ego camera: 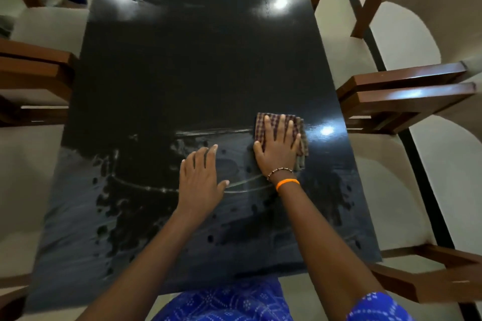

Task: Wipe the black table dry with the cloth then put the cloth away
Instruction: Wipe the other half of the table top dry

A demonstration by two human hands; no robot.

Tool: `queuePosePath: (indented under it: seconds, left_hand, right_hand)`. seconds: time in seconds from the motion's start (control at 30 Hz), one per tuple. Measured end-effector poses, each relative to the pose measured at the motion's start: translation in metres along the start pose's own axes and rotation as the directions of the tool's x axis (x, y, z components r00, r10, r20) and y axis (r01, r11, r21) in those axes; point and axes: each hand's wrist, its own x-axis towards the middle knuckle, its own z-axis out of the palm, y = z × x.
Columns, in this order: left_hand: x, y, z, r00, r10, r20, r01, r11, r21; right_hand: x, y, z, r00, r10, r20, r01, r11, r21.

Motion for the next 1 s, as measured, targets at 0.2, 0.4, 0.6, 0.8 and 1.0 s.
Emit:
queuePosePath:
  seconds: [0.2, 0.4, 0.6, 0.8, 1.0]
  left_hand:
    - [-0.044, -0.073, -0.019, 0.992, -0.117, -0.047, 0.118, 0.993, 0.014]
    - [-0.088, -0.151, -0.034, 0.952, -0.296, -0.083, 0.291, 0.955, -0.059]
    - [-0.122, -0.205, -0.037, 0.923, -0.376, -0.087, 0.361, 0.921, -0.151]
    - [-0.149, -0.23, -0.039, 0.904, -0.41, -0.119, 0.357, 0.879, -0.315]
    - [-0.162, -0.238, -0.034, 0.889, -0.45, -0.084, 0.342, 0.774, -0.533]
  right_hand:
    - [-0.019, -0.107, 0.025, 0.982, -0.186, 0.03, 0.185, 0.983, 0.01]
    - [-0.041, -0.213, 0.047, 0.929, -0.362, 0.074, 0.363, 0.932, -0.002]
    - [-0.065, -0.32, 0.071, 0.821, -0.555, 0.135, 0.561, 0.828, -0.008]
    - [-0.012, -0.341, 0.066, 0.649, -0.723, 0.235, 0.753, 0.656, -0.061]
    - [-0.053, -0.341, 0.075, 0.697, -0.692, 0.189, 0.708, 0.706, -0.026]
